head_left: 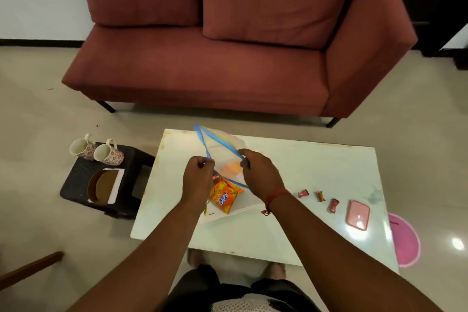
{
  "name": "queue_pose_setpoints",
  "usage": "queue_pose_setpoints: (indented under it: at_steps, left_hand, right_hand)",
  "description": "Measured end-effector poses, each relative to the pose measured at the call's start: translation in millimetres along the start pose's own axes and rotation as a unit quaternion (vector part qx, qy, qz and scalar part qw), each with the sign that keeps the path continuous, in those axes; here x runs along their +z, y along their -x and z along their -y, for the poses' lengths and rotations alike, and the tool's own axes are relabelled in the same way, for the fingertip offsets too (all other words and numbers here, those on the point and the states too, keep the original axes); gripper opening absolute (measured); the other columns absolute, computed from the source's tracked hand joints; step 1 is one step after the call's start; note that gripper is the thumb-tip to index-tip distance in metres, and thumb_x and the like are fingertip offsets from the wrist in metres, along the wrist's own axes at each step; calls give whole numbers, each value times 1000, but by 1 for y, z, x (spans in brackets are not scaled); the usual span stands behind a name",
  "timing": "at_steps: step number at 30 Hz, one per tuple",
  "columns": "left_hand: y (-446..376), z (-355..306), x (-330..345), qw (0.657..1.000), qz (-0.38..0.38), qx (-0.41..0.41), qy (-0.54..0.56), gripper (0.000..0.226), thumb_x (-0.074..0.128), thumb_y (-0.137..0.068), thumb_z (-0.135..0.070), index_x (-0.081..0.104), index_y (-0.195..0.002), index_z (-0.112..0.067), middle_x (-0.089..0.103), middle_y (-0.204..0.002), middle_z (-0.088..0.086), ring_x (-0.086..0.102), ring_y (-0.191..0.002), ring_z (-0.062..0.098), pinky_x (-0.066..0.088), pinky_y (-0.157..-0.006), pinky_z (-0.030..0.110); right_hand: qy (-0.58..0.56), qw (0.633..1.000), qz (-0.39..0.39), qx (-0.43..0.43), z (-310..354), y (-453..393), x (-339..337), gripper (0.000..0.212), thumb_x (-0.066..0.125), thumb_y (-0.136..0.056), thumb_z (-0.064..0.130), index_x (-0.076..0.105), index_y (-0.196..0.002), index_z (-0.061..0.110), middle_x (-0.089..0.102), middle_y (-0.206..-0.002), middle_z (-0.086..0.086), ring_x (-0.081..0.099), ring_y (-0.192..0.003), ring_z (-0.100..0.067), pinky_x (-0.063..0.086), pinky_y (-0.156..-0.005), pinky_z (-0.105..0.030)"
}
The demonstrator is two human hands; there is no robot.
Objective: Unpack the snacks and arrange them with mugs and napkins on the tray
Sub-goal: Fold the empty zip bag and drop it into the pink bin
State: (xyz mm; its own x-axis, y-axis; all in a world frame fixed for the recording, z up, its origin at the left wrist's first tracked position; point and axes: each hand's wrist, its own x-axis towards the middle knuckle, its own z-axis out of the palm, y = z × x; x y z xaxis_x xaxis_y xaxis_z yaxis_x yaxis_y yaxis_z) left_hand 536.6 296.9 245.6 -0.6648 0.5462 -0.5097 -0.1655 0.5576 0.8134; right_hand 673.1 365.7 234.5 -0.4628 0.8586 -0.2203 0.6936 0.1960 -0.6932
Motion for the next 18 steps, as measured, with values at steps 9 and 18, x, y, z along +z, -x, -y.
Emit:
queue_pose_setpoints:
  at_steps: [9,18]
  left_hand:
    - [26,-40,10,986,57,-41,150,18,44,-96,-10,56,-108,-4,66,-105,22,71,-93,31,61,-71,43]
    - [5,-72,-34,979,39,144,136,30,58,-96,-39,52,-113,-15,61,-109,2,56,-106,19,47,-88,32]
  right_hand:
    - [174,975,41,-129,32,31,-31,44,42,-96,55,55,-127,27,61,-111,-2,60,-100,-24,50,-77,-36]
    - [214,966,-101,-102,65,30,-79,16,53,-89,27,65,-100,27,69,-99,3,64,-94,-25,49,-69,-35]
